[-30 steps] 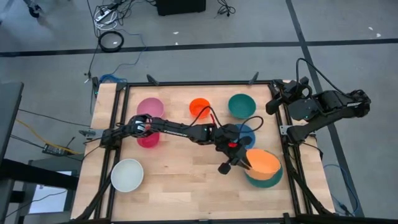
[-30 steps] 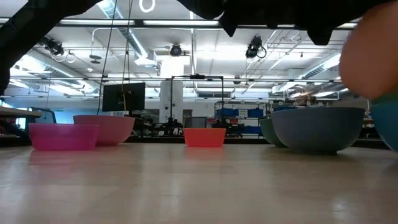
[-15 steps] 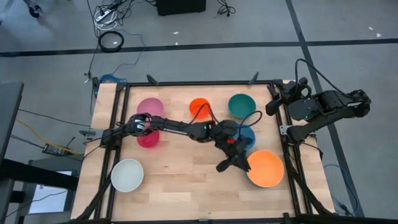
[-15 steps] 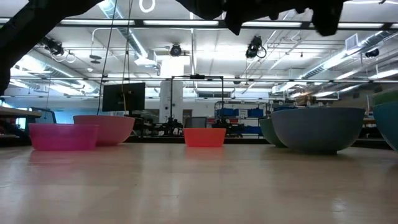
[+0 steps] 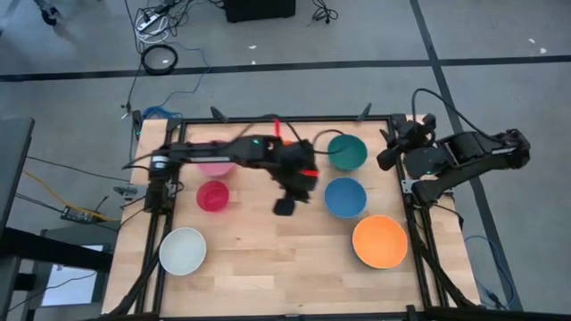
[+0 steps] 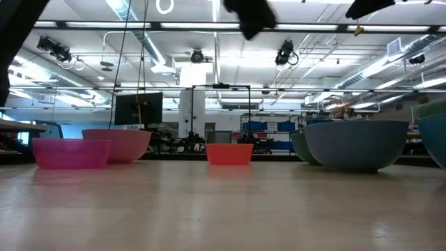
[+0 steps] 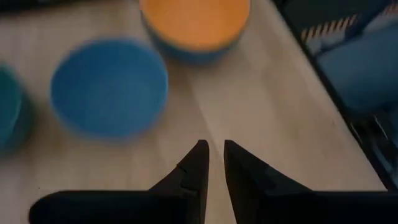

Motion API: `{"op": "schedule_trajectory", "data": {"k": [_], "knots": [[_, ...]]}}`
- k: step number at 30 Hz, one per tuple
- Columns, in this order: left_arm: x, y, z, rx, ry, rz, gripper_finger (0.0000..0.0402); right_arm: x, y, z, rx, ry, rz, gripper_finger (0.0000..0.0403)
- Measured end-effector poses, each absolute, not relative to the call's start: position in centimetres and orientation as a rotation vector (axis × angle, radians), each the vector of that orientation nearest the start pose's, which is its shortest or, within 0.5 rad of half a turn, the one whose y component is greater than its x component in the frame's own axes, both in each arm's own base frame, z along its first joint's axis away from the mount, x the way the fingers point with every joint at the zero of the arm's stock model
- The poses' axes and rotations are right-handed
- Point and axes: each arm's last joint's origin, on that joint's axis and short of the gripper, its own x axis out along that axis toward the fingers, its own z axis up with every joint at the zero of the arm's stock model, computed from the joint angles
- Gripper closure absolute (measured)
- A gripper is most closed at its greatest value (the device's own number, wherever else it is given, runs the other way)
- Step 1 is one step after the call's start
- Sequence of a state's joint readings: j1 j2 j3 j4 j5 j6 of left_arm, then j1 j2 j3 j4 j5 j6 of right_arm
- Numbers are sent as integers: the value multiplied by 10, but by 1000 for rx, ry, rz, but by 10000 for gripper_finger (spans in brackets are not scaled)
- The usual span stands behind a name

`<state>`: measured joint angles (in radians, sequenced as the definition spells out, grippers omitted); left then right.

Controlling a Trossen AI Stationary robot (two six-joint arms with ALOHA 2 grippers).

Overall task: Nest bowls inside each other
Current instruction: Stack the dark green bowl into the yellow bowl

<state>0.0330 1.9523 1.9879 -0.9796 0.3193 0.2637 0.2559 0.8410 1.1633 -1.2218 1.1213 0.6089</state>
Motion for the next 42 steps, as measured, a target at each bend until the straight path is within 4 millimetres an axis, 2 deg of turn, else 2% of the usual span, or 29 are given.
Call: {"op": "schedule_trajectory", "data": {"k": [2, 5, 10, 12, 15, 19, 24, 27, 31, 37, 42], "knots": [[399, 5, 350, 60, 947, -352, 344, 112, 0, 365, 8, 502, -981, 270], [369, 4, 372, 37, 937, -297, 344, 115, -4, 353, 89, 629, -1022, 272], [311, 6, 415, -8, 830, -95, 344, 129, -4, 330, 194, 806, -1037, 276], [285, 8, 431, -25, 757, -11, 343, 135, -4, 324, 216, 842, -1030, 279], [246, 7, 453, -62, 595, 24, 344, 143, -6, 320, 227, 844, -1038, 286], [201, 2, 468, -89, 385, 24, 344, 157, -13, 318, 239, 827, -1027, 299], [159, 1, 471, -89, 183, 14, 343, 192, -21, 318, 252, 750, -909, 304], [142, 1, 467, -90, 115, 13, 344, 213, -30, 313, 259, 740, -847, 303], [131, 1, 459, -86, 65, 10, 344, 234, -49, 294, 255, 832, -856, 305], [128, 1, 451, -78, 56, 5, 344, 256, -76, 263, 227, 955, -906, 305], [132, 1, 448, -82, 63, 4, 344, 272, -94, 248, 316, 959, -808, 306]]}}
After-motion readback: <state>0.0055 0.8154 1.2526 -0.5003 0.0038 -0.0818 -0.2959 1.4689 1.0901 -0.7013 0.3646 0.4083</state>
